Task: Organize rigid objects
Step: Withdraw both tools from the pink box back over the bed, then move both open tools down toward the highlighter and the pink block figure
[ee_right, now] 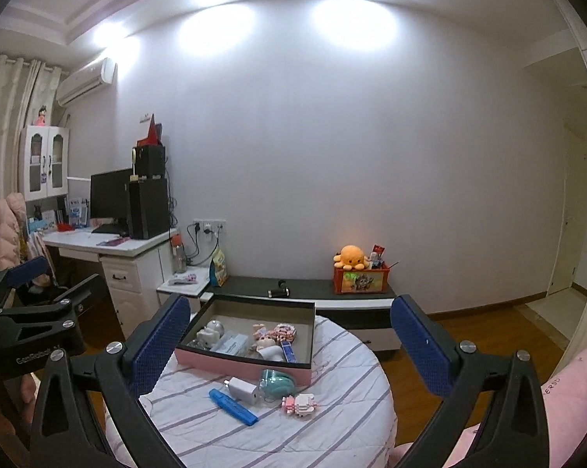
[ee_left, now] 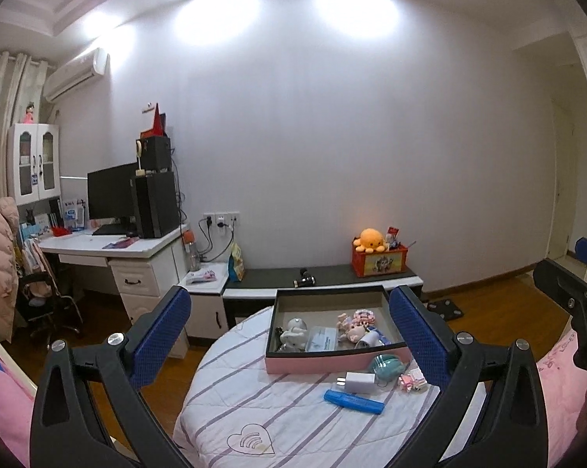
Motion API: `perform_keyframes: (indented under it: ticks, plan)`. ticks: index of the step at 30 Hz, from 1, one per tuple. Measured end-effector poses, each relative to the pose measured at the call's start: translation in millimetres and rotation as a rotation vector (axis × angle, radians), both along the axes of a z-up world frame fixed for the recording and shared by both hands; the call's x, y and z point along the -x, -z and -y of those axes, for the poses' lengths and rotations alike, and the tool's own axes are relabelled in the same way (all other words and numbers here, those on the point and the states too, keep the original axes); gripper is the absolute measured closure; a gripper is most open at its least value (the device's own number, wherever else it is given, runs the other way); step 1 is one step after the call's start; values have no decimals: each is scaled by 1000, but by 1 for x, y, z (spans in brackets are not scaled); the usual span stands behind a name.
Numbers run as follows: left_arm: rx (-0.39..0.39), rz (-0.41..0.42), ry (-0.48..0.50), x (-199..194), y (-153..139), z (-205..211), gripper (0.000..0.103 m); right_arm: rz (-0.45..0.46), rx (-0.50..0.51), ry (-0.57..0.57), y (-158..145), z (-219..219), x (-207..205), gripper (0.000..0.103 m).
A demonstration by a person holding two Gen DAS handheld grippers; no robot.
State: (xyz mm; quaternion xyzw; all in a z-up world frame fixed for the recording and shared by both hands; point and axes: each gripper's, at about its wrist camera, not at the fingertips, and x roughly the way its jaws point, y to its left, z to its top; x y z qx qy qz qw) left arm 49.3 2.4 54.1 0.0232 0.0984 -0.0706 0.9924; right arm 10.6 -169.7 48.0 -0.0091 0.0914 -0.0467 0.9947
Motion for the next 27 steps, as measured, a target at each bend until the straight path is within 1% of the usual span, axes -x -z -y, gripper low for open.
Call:
perform_keyframes:
  ticks: [8,12,18,24,27]
  plan:
    - [8,7,-30,6,0,-3,0,6,27,20,-2,-5,9,0]
    - [5,-6,4,5,2,-2,0,-1,34,24,-1,-4,7,0]
    - [-12,-24,6,-2,5,5,0,-28,21,35,1,0,-1,0]
    - [-35,-85,8,-21,17,14,0,-89,23,46,8,3,-18,0]
    - [-44,-150,10,-36,29,19,0,-145,34,43,18,4,-33,0]
